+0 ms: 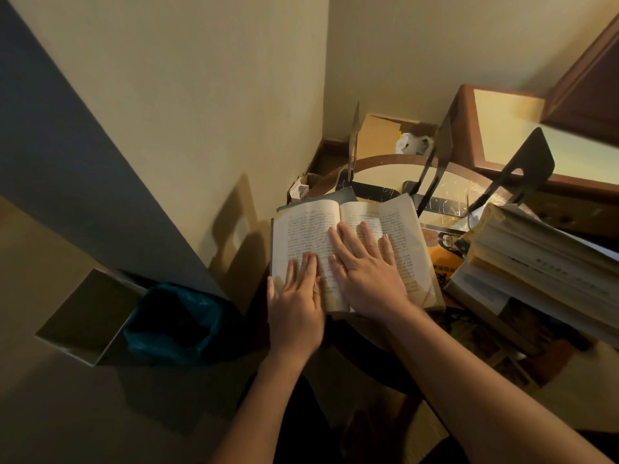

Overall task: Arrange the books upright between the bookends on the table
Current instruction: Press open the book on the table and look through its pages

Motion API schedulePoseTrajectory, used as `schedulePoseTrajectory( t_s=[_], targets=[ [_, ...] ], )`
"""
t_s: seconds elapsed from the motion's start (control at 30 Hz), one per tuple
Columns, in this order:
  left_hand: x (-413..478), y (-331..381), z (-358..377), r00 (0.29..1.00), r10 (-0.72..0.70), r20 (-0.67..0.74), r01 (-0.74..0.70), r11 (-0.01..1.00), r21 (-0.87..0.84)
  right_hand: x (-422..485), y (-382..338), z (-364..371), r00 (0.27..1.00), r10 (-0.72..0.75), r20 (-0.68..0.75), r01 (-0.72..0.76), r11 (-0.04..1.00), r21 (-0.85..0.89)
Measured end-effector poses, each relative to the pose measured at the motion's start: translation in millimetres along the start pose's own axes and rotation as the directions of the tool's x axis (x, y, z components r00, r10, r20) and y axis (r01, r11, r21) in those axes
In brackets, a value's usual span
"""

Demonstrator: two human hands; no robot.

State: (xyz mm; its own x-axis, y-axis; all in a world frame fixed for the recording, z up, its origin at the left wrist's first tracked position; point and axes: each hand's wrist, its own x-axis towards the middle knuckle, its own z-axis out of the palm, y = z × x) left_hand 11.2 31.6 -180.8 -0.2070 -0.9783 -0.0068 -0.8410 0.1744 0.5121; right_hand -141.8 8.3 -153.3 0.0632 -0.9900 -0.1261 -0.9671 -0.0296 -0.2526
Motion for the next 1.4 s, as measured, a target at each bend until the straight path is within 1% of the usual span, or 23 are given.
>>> schedulePoseTrajectory(
  t_s=[0.1,0.23,0.33,0.4,0.53,0.63,0.7,0.77,0.83,0.93,1.03,1.1,1.2,1.4],
  targets=[
    [31,0,-7,0.999,-0.021,0.025,0.020,1.000,0.014,2,0,2,1.000,0.004,-0.006,-0.004,1.000,-0.006],
    [87,2,-16,0.999,0.015,0.047,-0.017,0.999,0.046,1,0,2,1.000,0.006,-0.007,-0.006,1.000,-0.006],
    [104,-3,-12,0.999,0.033,0.011,-0.034,0.998,0.052,1,0,0,1.000,0.004,0.002,-0.004,1.000,0.006],
    [95,-5,-5,0.998,0.020,-0.052,-0.020,1.000,-0.004,0,-1,-1,1.000,0.003,0.010,-0.003,1.000,0.013],
    [46,-4,10,0.988,-0.029,-0.152,0.005,0.988,-0.155,-1,-1,-1,1.000,0.002,-0.005,-0.002,1.000,0.012],
    [2,1,18,0.977,-0.058,-0.205,0.018,0.981,-0.191,-1,-1,0,1.000,0.003,-0.006,-0.003,1.000,0.004],
    [-15,2,20,0.976,-0.071,-0.204,0.033,0.982,-0.186,0,-1,1,1.000,0.006,-0.007,-0.006,1.000,0.004],
    [-12,1,18,0.978,-0.100,-0.185,0.064,0.980,-0.189,0,0,1,1.000,0.006,-0.016,-0.006,1.000,-0.002],
    [5,0,15,0.982,-0.105,-0.157,0.078,0.982,-0.170,-1,1,1,1.000,0.007,-0.019,-0.008,1.000,-0.008],
    [42,-5,5,0.989,-0.088,-0.123,0.076,0.992,-0.098,-1,-1,1,1.000,0.009,-0.019,-0.009,1.000,0.001],
    [73,-8,-3,0.988,-0.076,-0.136,0.063,0.993,-0.097,1,-1,2,1.000,0.018,-0.014,-0.018,1.000,-0.005],
    [82,-10,-4,0.984,-0.047,-0.170,0.025,0.992,-0.127,1,0,3,1.000,0.020,-0.013,-0.020,1.000,-0.017],
    [77,-12,-2,0.981,-0.054,-0.188,0.016,0.980,-0.198,2,0,5,1.000,0.018,-0.014,-0.018,1.000,-0.026],
    [10,-6,7,0.970,-0.120,-0.212,0.053,0.954,-0.294,-1,-1,2,1.000,0.007,-0.018,-0.007,1.000,-0.004]
  ],
)
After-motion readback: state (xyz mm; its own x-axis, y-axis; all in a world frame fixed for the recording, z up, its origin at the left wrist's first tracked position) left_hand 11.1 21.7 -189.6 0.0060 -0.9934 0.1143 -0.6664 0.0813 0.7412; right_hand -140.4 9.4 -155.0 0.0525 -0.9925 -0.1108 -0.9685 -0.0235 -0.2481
